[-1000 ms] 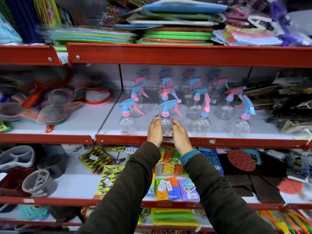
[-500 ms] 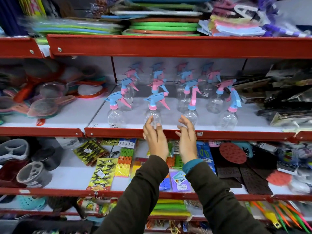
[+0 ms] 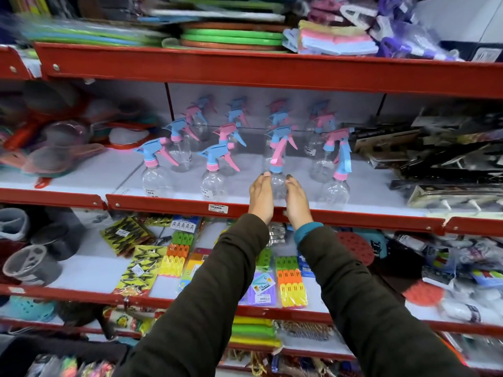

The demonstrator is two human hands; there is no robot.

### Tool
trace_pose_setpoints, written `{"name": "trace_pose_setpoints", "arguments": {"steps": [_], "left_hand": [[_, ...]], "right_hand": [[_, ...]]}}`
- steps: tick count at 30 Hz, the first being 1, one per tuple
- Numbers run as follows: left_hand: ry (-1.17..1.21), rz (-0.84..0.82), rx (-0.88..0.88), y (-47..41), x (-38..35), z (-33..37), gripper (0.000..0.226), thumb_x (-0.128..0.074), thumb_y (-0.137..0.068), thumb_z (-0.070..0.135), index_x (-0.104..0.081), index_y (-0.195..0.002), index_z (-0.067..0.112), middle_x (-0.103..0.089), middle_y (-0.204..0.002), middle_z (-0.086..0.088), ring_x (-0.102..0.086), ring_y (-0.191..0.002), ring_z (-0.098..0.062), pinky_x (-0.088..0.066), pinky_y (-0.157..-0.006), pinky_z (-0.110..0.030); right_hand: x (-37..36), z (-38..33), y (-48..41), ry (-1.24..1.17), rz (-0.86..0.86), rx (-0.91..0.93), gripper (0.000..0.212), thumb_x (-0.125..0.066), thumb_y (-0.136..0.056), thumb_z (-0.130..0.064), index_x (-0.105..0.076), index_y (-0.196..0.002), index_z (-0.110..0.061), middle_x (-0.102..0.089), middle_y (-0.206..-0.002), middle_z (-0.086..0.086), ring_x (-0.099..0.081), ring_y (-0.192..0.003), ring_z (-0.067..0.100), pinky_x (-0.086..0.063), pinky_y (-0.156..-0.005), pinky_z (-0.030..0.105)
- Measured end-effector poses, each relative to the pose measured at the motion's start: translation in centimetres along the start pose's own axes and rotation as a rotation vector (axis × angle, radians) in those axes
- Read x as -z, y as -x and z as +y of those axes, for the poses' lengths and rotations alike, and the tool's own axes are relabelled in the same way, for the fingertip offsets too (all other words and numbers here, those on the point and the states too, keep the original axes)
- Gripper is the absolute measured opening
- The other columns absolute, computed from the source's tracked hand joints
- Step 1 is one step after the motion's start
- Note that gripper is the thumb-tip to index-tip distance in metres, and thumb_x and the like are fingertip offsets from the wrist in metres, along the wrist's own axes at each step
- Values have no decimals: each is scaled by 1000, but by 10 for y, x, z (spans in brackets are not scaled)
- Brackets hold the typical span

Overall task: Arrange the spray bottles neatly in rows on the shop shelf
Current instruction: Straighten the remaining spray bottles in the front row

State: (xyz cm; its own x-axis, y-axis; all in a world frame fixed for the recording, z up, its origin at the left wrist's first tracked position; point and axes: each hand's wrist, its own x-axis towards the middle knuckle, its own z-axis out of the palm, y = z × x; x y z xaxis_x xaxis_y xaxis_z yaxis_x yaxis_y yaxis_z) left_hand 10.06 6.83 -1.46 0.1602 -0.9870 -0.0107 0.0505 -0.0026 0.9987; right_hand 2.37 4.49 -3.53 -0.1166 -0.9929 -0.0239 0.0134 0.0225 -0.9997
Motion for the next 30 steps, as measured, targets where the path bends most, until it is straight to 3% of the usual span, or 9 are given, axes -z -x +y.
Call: {"name": "trace_pose_setpoints", "arguments": {"steps": [3, 5, 8, 11, 15, 21, 25, 30], "left_hand": [[21, 13, 60, -17, -5, -14, 82, -30, -80, 71, -46, -141, 19, -43, -149, 1, -42, -136, -15, -24, -121, -38], [45, 17, 60, -8, -5, 0, 67, -24, -94, 57, -45, -140, 11, -46, -134, 9, -43, -123, -8, -26, -110, -25], [28, -9, 19, -14, -9, 5, 53, -19, -103, 36, -45, -138, 6, -46, -117, 5, -41, -110, -7, -28, -101, -21], [25, 23, 14, -20, -9, 1, 56, -19, -102, 42, -42, -141, 9, -47, -130, 4, -41, -119, -7, -25, -104, -21], [32, 114, 13, -16, -11, -10, 73, -25, -88, 58, -36, -148, 18, -34, -157, 0, -31, -145, -16, -19, -123, -40], [38, 85, -3, -12, -15, -10, 63, -28, -95, 49, -35, -148, 14, -32, -158, -4, -30, -145, -19, -19, -124, -40], [30, 74, 17, -24, -7, -10, 81, -29, -79, 63, -41, -145, 17, -39, -155, -6, -36, -142, -19, -22, -122, -42], [2, 61, 16, -24, -5, -10, 74, -29, -84, 60, -43, -143, 18, -41, -153, -5, -38, -141, -19, -23, -122, -42]], "right_hand": [[7, 11, 5, 6, -7, 12, 52, -38, -98, -29, -41, -149, -21, -39, -160, 2, -36, -148, 20, -27, -125, 45], [11, 15, 9, 10, -15, 14, 49, -39, -99, -27, -43, -148, -22, -39, -160, 3, -37, -147, 20, -28, -124, 45], [15, 17, 13, -4, -43, 25, 48, -40, -99, -24, -45, -146, -21, -41, -158, 6, -40, -145, 22, -30, -123, 47], [22, 16, 15, 15, -26, 24, 51, -41, -96, -26, -45, -146, -19, -42, -156, 7, -40, -145, 24, -32, -122, 48], [31, 8, 3, -19, 22, 2, 54, -39, -97, -21, -39, -150, -14, -38, -159, 3, -36, -147, 20, -30, -122, 36], [23, 3, -8, -35, -54, -46, 48, -38, -98, -13, -44, -146, -12, -45, -155, 4, -41, -144, 21, -31, -123, 41], [18, 7, 1, 1, -80, -33, 48, -37, -99, -20, -44, -146, -18, -46, -155, 3, -45, -141, 20, -33, -122, 45], [20, 6, 1, -11, -86, -19, 47, -36, -100, -17, -44, -146, -16, -46, -154, 2, -49, -127, 13, -36, -120, 44]]}}
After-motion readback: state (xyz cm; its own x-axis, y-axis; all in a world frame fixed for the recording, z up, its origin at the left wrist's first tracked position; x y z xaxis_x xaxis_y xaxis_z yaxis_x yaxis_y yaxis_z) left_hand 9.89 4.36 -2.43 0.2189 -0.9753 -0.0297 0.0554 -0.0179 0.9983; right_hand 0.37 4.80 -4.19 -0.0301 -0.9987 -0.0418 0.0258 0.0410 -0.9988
